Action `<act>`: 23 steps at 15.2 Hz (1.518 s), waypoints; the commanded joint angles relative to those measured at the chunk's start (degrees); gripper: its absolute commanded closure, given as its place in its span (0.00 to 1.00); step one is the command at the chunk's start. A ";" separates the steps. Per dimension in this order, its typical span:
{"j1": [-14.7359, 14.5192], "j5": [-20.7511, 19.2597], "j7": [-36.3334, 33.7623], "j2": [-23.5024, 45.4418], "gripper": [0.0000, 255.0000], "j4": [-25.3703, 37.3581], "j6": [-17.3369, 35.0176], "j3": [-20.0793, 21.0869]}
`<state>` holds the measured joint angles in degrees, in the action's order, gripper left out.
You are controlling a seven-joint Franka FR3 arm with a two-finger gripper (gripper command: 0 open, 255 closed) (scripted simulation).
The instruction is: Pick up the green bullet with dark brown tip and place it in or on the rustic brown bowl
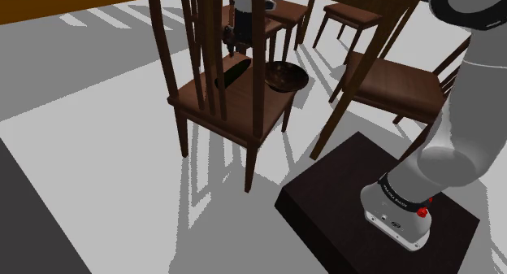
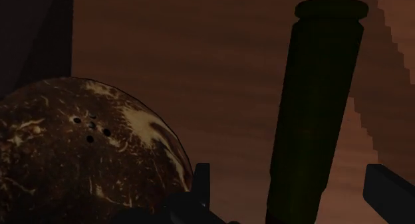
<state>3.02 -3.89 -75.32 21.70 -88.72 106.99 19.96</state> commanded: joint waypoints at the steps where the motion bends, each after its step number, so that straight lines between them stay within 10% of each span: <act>1: -1.09 -1.34 -3.97 5.19 0.00 6.55 -1.32 -1.22; 17: -1.39 -1.95 -5.31 7.61 0.00 4.02 3.61 -1.90; 18: -1.39 -1.95 -5.31 7.61 1.00 4.02 3.61 -1.90; 23: -1.39 -1.95 -5.31 7.61 1.00 4.02 3.61 -1.90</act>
<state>1.62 -5.84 -80.63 29.30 -84.69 110.60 18.05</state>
